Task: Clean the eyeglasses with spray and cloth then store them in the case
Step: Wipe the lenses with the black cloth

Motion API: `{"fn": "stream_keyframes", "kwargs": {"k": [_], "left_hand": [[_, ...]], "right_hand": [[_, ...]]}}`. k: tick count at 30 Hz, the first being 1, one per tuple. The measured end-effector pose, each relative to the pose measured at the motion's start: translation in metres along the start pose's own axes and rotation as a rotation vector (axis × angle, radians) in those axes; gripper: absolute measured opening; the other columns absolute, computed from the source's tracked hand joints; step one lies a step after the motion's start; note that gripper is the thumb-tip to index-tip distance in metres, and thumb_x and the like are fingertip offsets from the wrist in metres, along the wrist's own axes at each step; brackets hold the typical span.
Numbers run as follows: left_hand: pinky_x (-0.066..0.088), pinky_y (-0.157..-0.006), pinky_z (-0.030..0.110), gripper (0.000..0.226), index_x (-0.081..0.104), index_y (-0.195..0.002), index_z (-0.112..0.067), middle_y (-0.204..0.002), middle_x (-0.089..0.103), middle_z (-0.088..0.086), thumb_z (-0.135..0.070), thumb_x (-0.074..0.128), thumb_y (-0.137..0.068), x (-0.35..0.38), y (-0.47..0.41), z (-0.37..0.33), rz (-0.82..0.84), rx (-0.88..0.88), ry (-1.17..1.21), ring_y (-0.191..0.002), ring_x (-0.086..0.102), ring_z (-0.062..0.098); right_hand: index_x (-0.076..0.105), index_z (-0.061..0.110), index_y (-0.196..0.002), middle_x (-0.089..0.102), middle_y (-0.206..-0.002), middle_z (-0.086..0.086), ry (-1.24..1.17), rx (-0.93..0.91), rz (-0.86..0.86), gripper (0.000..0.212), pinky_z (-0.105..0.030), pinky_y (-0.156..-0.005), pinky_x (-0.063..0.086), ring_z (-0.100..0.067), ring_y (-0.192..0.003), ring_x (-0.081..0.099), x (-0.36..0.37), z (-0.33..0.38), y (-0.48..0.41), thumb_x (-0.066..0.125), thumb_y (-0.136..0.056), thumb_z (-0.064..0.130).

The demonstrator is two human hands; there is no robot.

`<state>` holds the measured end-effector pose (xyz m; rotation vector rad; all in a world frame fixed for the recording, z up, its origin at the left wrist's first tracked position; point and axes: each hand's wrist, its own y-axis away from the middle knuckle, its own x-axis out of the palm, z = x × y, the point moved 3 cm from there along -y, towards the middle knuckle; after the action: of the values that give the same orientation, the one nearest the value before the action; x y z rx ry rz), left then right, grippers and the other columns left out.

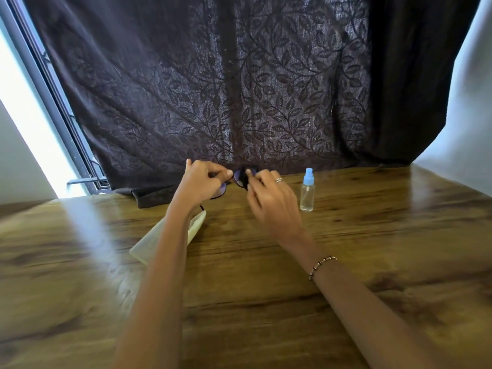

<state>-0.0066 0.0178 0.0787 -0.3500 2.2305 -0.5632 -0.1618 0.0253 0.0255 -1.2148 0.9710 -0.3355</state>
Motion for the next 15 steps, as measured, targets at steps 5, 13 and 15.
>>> {"fn": "stream_keyframes", "kwargs": {"k": [5, 13, 15], "left_hand": [[0.0, -0.117, 0.042, 0.017, 0.074, -0.094, -0.015, -0.089, 0.072, 0.006, -0.024, 0.059, -0.092, 0.003, -0.002, 0.004, -0.035, 0.005, -0.025, -0.072, 0.048, -0.007], [0.0, -0.116, 0.046, 0.016, 0.074, -0.093, -0.016, -0.089, 0.071, 0.003, -0.023, 0.06, -0.091, 0.003, -0.004, 0.009, -0.046, 0.036, -0.047, -0.076, 0.049, -0.002], [0.002, -0.117, 0.048, 0.016, 0.074, -0.094, -0.015, -0.089, 0.07, -0.002, -0.024, 0.06, -0.091, 0.002, -0.004, 0.009, -0.047, 0.029, -0.056, -0.086, 0.051, 0.006]], "right_hand": [[0.067, 0.0, -0.083, 0.056, -0.08, -0.004, -0.34, 0.437, -0.107, 0.017, -0.028, -0.057, 0.044, -0.014, -0.066, 0.051, 0.0, -0.027, 0.003, 0.055, -0.091, 0.01], [0.067, -0.001, -0.079, 0.063, -0.072, -0.018, -0.496, 0.929, 0.619, 0.026, -0.019, -0.053, 0.036, -0.015, -0.064, 0.052, 0.03, -0.061, 0.022, 0.058, -0.087, 0.023], [0.067, -0.003, -0.082, 0.062, -0.082, -0.025, -0.351, 0.866, 0.83, 0.029, -0.026, -0.06, 0.038, -0.019, -0.072, 0.054, 0.033, -0.066, 0.028, 0.059, -0.087, 0.024]]}}
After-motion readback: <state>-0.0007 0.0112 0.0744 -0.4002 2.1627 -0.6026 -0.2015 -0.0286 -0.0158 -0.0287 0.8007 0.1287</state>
